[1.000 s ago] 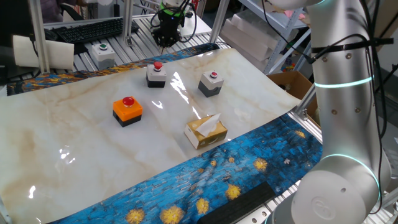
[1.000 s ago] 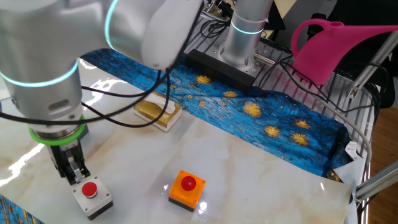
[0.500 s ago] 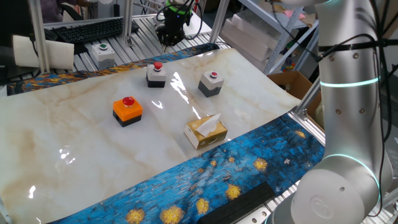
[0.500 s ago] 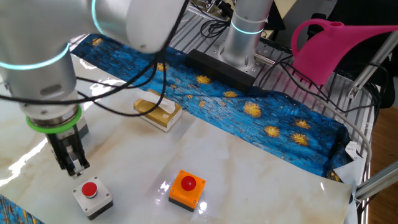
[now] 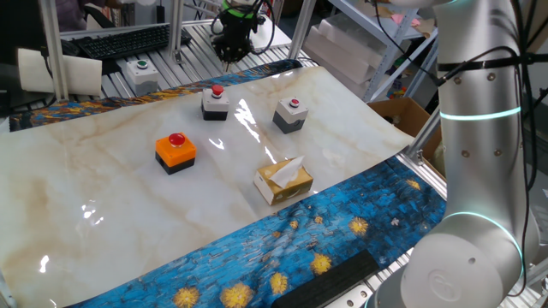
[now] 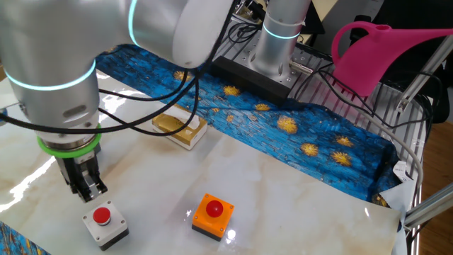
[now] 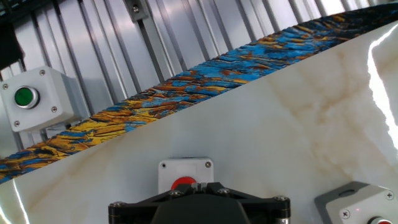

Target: Press three buttons from left to right in sequence

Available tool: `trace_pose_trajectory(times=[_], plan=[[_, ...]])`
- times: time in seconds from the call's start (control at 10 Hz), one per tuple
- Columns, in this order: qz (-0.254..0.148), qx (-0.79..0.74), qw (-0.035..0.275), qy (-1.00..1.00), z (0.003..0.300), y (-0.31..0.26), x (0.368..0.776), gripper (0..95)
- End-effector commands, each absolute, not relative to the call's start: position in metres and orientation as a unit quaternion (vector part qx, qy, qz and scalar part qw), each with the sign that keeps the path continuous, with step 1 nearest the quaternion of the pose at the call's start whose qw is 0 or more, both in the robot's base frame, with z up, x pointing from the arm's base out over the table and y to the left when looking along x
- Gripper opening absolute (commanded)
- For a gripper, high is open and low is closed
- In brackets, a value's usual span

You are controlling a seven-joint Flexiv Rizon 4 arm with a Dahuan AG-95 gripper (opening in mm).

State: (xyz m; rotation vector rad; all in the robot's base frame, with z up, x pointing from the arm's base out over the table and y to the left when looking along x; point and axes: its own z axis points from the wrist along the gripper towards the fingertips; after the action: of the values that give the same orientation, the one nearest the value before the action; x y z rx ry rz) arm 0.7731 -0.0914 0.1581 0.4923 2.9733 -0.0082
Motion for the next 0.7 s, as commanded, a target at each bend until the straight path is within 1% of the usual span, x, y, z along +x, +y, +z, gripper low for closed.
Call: trace_pose_trajectory(times=[0.1, 0.7], plan=[[0.0, 0.163, 0.061, 0.985, 0.1588, -0.0913, 0.7718, 0.0], [-0.001, 0.164, 0.06, 0.985, 0.1588, -0.0913, 0.7718, 0.0]])
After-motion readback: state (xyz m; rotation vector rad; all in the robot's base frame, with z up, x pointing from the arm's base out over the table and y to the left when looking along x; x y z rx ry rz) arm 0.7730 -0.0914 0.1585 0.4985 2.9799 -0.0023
